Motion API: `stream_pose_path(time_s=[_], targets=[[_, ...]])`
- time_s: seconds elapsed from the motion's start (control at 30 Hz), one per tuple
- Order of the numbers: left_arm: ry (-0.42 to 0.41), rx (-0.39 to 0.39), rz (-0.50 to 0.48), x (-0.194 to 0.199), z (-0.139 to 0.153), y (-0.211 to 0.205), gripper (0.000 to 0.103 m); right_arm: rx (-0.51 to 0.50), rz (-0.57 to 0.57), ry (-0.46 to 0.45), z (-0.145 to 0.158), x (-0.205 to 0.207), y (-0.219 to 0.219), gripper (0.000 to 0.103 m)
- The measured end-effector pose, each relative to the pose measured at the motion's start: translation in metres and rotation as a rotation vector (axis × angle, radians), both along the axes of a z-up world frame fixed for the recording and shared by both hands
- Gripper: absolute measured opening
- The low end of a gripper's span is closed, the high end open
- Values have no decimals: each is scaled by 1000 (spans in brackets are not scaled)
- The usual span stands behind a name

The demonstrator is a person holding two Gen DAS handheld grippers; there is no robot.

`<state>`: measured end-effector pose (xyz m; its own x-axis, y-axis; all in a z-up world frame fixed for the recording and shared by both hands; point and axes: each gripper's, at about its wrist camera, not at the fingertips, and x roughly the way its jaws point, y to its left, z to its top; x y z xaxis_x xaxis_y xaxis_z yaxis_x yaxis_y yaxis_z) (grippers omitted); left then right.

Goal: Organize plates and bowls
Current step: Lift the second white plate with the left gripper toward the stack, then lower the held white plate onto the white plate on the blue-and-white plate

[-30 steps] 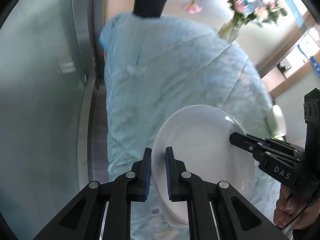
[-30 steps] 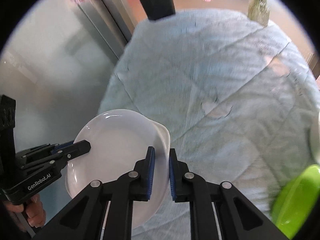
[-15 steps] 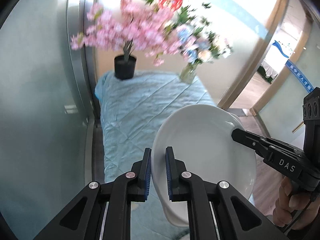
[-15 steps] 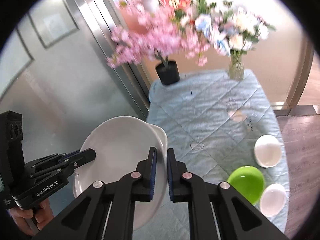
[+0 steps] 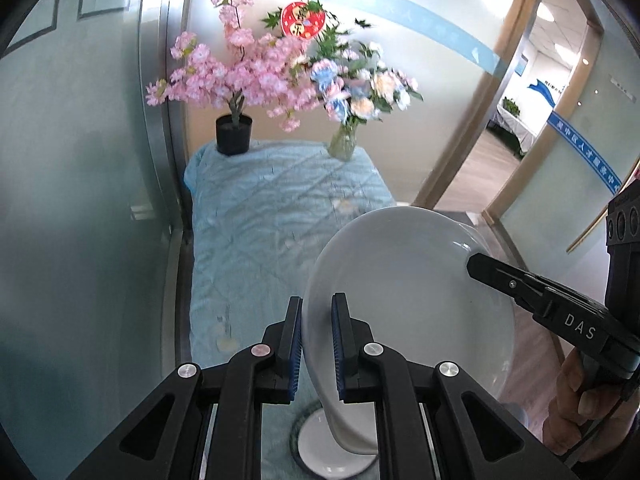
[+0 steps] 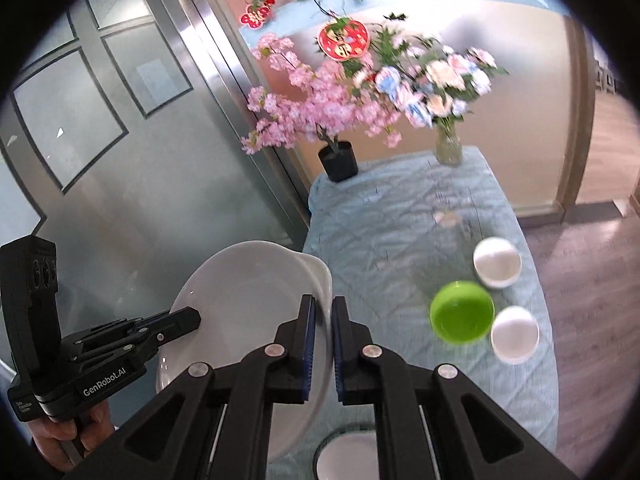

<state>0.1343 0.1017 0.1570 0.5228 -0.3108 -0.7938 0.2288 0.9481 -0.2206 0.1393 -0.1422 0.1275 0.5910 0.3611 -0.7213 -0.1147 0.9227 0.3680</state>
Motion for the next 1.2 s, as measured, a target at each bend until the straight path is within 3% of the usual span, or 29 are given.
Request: stream_pose_path(time_s=[0.27,0.5,0.97,1.2], targets=[[47,10,-5,-57,-32,-12,9,4,-11,54,-28,-44,-13,8],[110,19,-12,-90,-78,-17,9,5,-16,130,-68,-66,-20,8],[280,24,-46,-102,-199,-13,9,29,-48,347,-178,-99,-28,8],[326,46,-75,-100,-251,-15,9,6,-75,415,-219,-109,-27,8]])
